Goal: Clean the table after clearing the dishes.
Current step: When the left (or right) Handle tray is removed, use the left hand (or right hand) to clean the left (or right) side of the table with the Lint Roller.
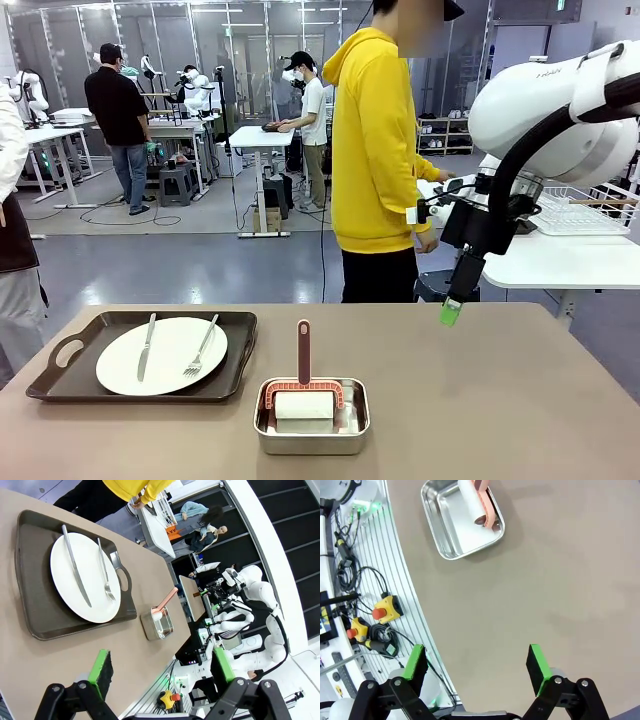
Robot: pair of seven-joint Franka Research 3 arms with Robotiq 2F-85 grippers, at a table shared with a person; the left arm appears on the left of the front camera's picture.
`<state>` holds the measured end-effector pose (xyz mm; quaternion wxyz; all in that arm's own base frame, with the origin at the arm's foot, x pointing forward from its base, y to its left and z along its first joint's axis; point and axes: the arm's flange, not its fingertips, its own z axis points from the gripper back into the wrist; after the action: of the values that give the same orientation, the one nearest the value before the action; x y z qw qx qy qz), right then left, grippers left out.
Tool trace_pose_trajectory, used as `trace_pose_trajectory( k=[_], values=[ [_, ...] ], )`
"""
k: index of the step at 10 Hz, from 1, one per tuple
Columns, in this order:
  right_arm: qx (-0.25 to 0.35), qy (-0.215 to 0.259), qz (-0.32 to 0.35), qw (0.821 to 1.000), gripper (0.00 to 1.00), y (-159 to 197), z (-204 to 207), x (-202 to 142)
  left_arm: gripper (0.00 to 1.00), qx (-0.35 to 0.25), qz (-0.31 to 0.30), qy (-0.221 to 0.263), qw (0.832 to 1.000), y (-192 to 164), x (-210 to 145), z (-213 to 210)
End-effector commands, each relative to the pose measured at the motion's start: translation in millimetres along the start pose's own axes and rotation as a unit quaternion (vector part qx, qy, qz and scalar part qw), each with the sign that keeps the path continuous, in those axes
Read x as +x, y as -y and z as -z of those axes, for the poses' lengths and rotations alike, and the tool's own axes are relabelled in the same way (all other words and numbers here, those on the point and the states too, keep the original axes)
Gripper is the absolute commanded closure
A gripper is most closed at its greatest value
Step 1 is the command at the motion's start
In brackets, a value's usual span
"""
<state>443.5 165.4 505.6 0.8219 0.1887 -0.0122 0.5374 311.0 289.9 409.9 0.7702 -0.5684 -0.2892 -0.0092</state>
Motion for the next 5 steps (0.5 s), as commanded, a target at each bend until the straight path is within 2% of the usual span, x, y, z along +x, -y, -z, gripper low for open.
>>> trace_pose_trajectory(
  k=[1, 5],
  values=[
    [-0.037, -0.038, -0.071, 0.996, 0.00, 8.9, -1.6, 29.8, 0.00, 0.001, 0.003, 0.002, 1.000, 1.1, -1.0, -1.5],
    [-0.065, -0.114, -0.174, 0.976, 0.00, 14.3, -6.7, 112.9, 0.00, 0.001, 0.003, 0.002, 1.000, 1.1, -1.0, -1.5]
  ],
)
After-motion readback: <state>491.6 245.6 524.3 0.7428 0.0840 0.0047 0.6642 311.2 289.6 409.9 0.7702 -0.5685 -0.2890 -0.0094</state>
